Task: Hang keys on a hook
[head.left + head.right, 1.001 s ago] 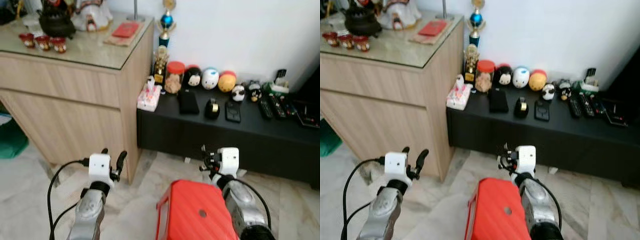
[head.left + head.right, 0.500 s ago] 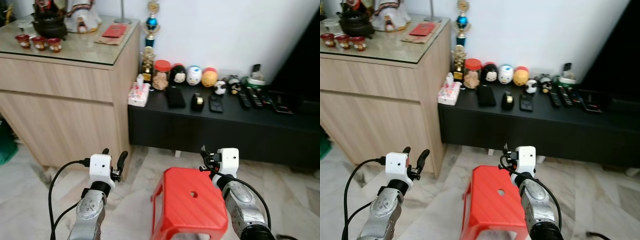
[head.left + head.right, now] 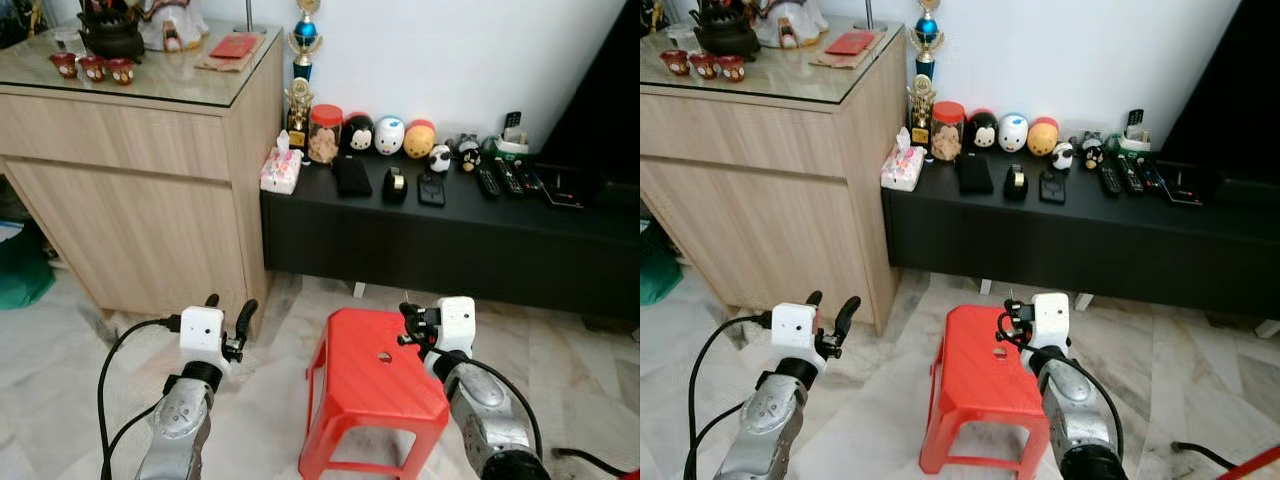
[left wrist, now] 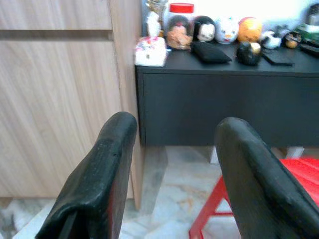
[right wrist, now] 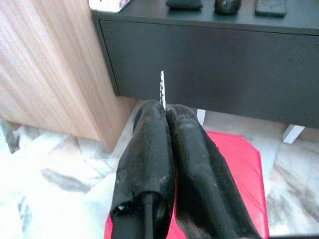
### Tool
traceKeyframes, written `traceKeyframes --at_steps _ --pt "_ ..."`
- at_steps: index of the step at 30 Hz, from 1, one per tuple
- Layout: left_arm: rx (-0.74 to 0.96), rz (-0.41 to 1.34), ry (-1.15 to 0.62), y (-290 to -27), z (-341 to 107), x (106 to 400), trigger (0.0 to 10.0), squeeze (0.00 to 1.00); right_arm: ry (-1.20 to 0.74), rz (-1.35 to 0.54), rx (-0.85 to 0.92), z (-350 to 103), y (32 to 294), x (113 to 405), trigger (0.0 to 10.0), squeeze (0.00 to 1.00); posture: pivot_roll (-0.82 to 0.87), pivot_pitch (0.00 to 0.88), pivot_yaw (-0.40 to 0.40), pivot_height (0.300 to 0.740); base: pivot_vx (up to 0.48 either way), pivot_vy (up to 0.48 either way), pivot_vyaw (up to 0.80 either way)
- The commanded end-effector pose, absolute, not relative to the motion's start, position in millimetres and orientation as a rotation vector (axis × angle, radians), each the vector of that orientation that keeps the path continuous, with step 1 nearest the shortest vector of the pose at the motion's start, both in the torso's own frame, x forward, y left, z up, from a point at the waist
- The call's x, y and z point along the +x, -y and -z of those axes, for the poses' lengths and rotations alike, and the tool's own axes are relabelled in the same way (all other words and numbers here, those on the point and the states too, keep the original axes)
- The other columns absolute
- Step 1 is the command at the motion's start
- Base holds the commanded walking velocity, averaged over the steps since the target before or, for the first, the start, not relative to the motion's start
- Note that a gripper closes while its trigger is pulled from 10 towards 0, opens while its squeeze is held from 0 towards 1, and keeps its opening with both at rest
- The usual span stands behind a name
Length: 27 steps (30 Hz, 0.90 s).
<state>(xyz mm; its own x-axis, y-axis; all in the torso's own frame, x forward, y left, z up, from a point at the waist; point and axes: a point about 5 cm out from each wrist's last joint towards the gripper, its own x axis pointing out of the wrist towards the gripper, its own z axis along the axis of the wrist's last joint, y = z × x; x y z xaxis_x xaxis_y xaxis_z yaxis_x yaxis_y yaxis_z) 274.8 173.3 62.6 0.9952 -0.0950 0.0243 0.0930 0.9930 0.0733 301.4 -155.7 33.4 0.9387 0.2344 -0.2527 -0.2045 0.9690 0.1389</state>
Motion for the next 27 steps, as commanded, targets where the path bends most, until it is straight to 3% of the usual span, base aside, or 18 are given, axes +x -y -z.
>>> traceKeyframes --at_steps 1,27 --pt "0.071 0.111 0.041 -171.0 -66.0 277.0 10.0 0.00 -0.268 -0.209 0.108 -34.4 160.8 301.2 10.0 0.00 0.01 0.000 -0.091 0.740 -0.285 0.000 0.00" --pt "0.070 0.101 0.041 -172.2 -66.1 276.4 10.0 0.00 -0.291 -0.219 0.088 -34.6 163.8 302.1 10.0 0.00 0.01 0.000 -0.101 0.740 -0.286 0.000 0.00"
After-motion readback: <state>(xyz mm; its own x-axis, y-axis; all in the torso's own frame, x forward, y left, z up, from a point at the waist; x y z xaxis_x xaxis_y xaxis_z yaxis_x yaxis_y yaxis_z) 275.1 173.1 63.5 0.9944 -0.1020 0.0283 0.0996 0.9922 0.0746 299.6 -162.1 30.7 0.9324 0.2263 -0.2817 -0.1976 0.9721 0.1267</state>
